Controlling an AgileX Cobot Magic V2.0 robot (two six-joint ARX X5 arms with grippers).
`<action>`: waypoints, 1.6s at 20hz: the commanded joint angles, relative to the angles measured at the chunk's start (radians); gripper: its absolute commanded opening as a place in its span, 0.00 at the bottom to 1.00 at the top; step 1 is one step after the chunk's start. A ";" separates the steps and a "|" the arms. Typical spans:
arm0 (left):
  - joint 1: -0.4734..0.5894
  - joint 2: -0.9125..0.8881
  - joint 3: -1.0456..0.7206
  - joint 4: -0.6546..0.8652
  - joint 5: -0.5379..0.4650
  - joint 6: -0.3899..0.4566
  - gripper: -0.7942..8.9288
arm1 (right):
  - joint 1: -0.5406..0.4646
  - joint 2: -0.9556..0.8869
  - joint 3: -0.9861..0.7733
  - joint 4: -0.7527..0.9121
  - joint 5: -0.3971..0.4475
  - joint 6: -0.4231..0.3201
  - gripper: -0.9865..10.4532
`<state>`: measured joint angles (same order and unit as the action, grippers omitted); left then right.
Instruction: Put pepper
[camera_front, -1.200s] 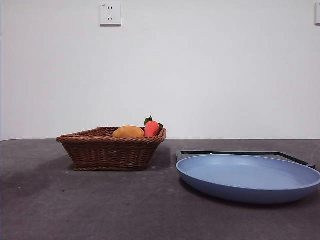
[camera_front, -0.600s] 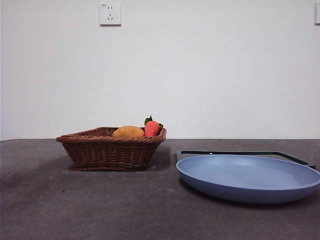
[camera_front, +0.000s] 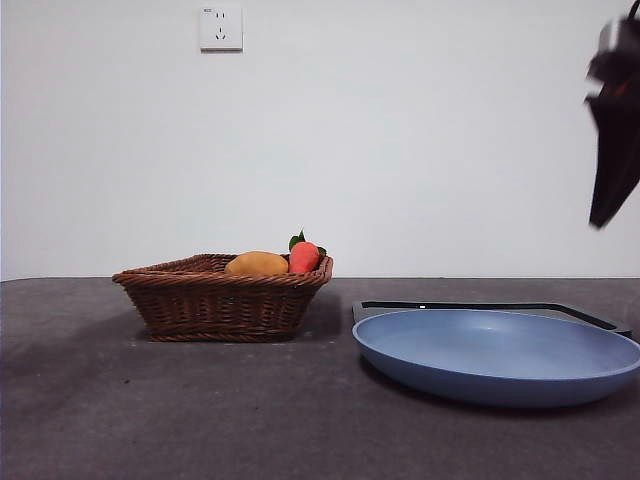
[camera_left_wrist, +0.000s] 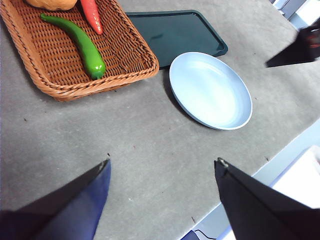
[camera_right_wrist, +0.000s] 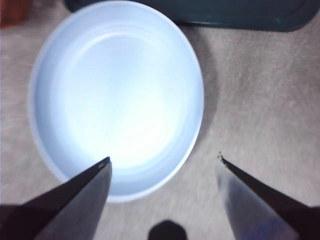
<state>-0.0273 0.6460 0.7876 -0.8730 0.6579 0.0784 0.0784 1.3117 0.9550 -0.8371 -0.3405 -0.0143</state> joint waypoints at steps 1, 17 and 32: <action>0.000 0.002 0.019 0.012 0.002 -0.001 0.46 | 0.002 0.082 0.016 0.045 0.001 0.005 0.39; 0.000 0.002 0.019 0.012 0.002 -0.001 0.46 | 0.002 0.331 0.016 0.179 0.006 -0.022 0.28; 0.000 0.002 0.019 0.013 -0.003 -0.004 0.46 | 0.002 0.382 0.016 0.180 -0.001 -0.019 0.09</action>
<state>-0.0273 0.6460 0.7876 -0.8711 0.6575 0.0780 0.0772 1.6741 0.9630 -0.6571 -0.3603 -0.0223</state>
